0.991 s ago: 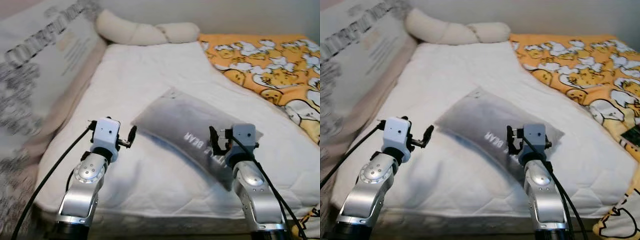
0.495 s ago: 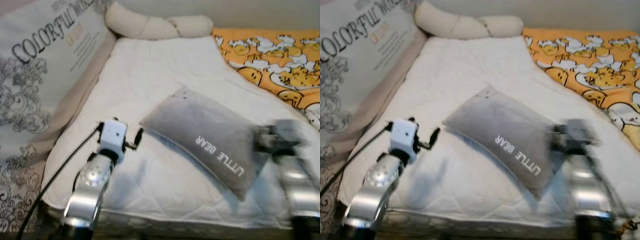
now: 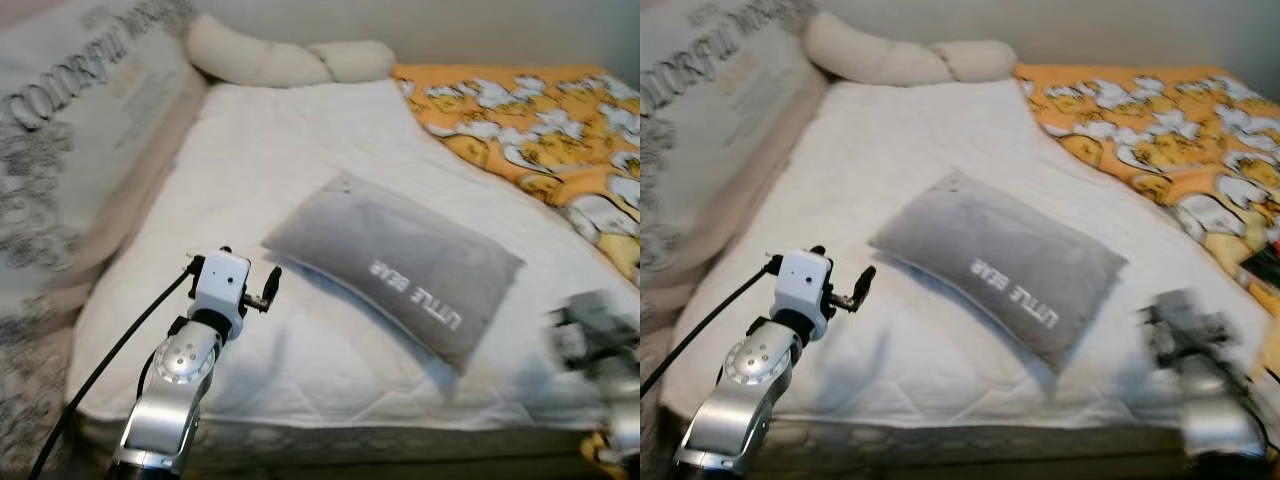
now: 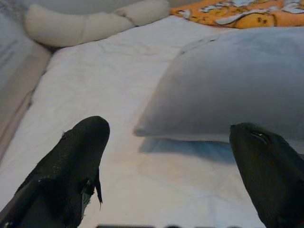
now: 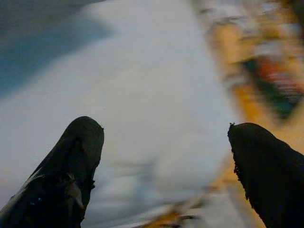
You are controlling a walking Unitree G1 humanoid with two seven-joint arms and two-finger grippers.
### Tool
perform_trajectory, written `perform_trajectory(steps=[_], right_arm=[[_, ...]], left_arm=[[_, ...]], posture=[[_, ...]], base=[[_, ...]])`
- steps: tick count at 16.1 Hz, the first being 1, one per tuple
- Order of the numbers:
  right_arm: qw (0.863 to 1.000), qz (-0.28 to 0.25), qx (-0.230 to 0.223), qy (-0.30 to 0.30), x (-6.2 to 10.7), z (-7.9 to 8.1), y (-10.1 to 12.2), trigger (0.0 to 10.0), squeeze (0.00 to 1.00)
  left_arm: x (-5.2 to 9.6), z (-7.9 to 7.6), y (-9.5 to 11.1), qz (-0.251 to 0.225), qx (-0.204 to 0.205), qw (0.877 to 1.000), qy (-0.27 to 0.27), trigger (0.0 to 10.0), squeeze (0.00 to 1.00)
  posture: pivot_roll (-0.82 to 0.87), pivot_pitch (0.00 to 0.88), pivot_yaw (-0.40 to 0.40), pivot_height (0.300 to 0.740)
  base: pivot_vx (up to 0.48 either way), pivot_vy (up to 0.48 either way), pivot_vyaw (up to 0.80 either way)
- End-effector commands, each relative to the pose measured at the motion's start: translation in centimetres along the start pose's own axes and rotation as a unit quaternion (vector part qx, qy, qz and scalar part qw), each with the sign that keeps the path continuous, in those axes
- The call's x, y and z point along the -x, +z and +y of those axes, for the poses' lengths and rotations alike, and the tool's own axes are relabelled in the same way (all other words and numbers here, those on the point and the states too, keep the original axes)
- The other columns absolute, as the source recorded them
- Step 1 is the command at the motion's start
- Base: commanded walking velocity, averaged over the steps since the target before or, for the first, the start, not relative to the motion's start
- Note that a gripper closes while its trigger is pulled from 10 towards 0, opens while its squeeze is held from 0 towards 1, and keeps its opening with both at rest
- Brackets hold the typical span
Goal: Clean up the room
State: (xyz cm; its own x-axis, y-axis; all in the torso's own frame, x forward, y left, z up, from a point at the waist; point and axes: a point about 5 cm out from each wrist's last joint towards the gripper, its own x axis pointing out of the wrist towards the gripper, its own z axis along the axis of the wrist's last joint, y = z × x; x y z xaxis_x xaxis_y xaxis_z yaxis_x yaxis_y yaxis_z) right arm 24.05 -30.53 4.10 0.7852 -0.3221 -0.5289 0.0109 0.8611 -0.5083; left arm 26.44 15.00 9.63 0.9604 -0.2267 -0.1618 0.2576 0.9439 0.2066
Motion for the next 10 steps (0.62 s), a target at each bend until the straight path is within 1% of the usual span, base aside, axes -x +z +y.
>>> perform_trajectory(steps=[1, 2, 3, 4, 5, 6, 8, 9, 10], right_arm=[[0.997, -0.058, -0.008, 0.052, 0.3, 1.7, 2.4, 10.0, 0.00], [0.992, -0.089, -0.006, 0.090, 0.7, 3.5, 3.6, 10.0, 0.00], [0.991, -0.096, -0.004, 0.099, 0.8, 4.0, 3.9, 10.0, 0.00], [0.982, -0.121, -0.005, 0.144, 1.2, 5.7, 5.0, 10.0, 0.00], [0.969, -0.149, 0.000, 0.199, 2.3, 7.3, 6.2, 10.0, 0.00], [0.960, -0.162, 0.004, 0.229, 3.0, 8.1, 6.8, 10.0, 0.00], [0.936, -0.188, 0.005, 0.296, 4.5, 9.5, 8.0, 10.0, 0.00], [0.928, -0.197, 0.007, 0.315, 5.0, 9.9, 8.4, 10.0, 0.00], [0.917, -0.209, -0.001, 0.341, 5.7, 10.3, 8.9, 10.0, 0.00]], left_arm=[[-0.2, 0.0, 0.6, -0.006, -0.006, 1.000, -0.003, 10.0, 0.00], [-0.2, 0.0, 0.6, -0.007, -0.007, 1.000, -0.005, 10.0, 0.00], [-0.2, 0.0, 0.6, -0.007, -0.007, 1.000, -0.006, 10.0, 0.00], [-0.2, 0.0, 0.6, -0.007, -0.008, 1.000, -0.007, 10.0, 0.00], [-0.2, 0.0, 0.7, -0.007, -0.008, 1.000, -0.006, 10.0, 0.00], [-0.2, 0.1, 0.7, -0.008, -0.009, 1.000, -0.006, 10.0, 0.00], [-0.2, 0.2, 0.7, -0.007, -0.009, 1.000, -0.004, 10.0, 0.00], [-0.1, 0.2, 0.7, -0.007, -0.009, 1.000, -0.004, 10.0, 0.00], [-0.1, 0.3, 0.8, -0.007, -0.009, 1.000, -0.003, 10.0, 0.00]], posture=[[0.05, 0.000, 0.022, 0.740], [0.05, 0.000, 0.023, 0.740], [0.05, 0.000, 0.023, 0.740], [0.05, 0.000, 0.023, 0.740], [0.06, 0.000, 0.021, 0.740], [0.06, 0.000, 0.020, 0.740], [0.06, 0.000, 0.019, 0.740], [0.06, 0.000, 0.019, 0.740], [0.06, 0.000, 0.018, 0.740]], base=[[0.000, 0.000, 0.00], [0.000, 0.000, 0.00], [0.000, 0.000, 0.00], [0.000, 0.000, 0.00], [0.000, 0.000, 0.00], [0.000, 0.000, 0.00], [0.000, 0.000, 0.00], [0.000, 0.000, 0.00], [0.000, 0.000, 0.00]])
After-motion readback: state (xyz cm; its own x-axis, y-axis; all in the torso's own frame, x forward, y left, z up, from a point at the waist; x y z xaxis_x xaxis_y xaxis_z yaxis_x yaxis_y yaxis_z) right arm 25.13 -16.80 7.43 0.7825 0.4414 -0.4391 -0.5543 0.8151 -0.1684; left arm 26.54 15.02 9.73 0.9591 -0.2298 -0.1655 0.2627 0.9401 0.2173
